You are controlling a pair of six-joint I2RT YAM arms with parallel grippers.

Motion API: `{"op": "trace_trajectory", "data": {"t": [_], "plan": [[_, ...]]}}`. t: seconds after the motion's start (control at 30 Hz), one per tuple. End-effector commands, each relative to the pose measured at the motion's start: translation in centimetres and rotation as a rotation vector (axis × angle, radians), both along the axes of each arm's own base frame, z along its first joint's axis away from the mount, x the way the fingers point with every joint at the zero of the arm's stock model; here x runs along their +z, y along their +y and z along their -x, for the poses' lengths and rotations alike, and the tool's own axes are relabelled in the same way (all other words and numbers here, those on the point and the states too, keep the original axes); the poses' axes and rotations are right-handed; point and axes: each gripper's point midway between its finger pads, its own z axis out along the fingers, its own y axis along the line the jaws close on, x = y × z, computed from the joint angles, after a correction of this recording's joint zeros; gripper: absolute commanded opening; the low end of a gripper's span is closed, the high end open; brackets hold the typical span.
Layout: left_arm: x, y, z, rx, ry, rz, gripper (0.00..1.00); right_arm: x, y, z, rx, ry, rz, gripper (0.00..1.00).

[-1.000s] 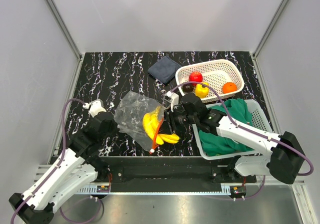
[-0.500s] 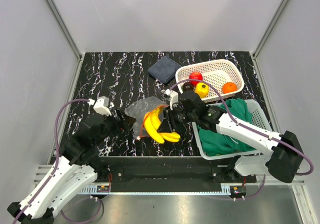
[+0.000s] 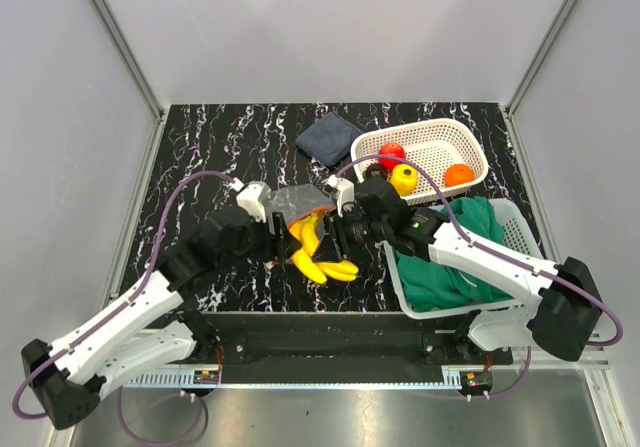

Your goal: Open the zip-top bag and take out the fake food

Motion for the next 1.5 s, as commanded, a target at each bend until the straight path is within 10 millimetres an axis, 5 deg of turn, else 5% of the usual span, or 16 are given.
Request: {"op": "trace_trajectory", "data": {"t": [0.0, 0.33, 0.63, 0.8, 0.87, 1.0, 1.03, 1.13, 1.33, 1.47], "plan": [[-0.5, 1.6, -1.7, 0.093, -0.027, -0.149, 0.60, 3.3, 1.1, -1.2, 0.000, -0.064, -0.080, 0.00], [1.5, 2.8, -1.3, 0.136, -0.081, -0.104, 0.55, 3.2, 0.6, -1.3, -0.005, -0.059, -0.082, 0.00], [-1.5, 3.3, -1.0, 0.144, -0.002, -0.192, 0.53, 3.4, 0.6, -1.6, -0.011, -0.056, -0.088, 0.00], [-3.2, 3.1, -2.5, 0.161, 0.019, -0.289, 0.62, 4.0, 0.7, -1.5, -0.002, -0.057, -0.103, 0.00], [-2.3, 2.4, -3.3, 0.155, -0.001, -0.279, 0.61, 4.2, 0.6, -1.5, -0.002, -0.060, -0.107, 0.00], [-1.8, 2.7, -5.1, 0.216, -0.036, -0.322, 0.36, 4.5, 0.1, -1.0, -0.005, -0.062, -0.117, 0.00], [-2.2, 3.2, -5.2, 0.238, -0.026, -0.353, 0.18, 4.3, -0.1, -0.8, -0.005, -0.059, -0.114, 0.00], [-2.1, 5.4, -5.7, 0.365, -0.023, -0.407, 0.00, 4.8, -1.2, 0.2, -0.006, -0.063, -0.112, 0.00], [-1.1, 11.1, -4.4, 0.644, -0.035, -0.447, 0.00, 6.2, -4.4, -0.3, -0.122, -0.155, -0.055, 0.00], [-1.2, 12.7, -3.5, 0.739, -0.021, -0.414, 0.00, 7.3, -7.4, -4.9, -0.345, -0.243, 0.026, 0.00]]}}
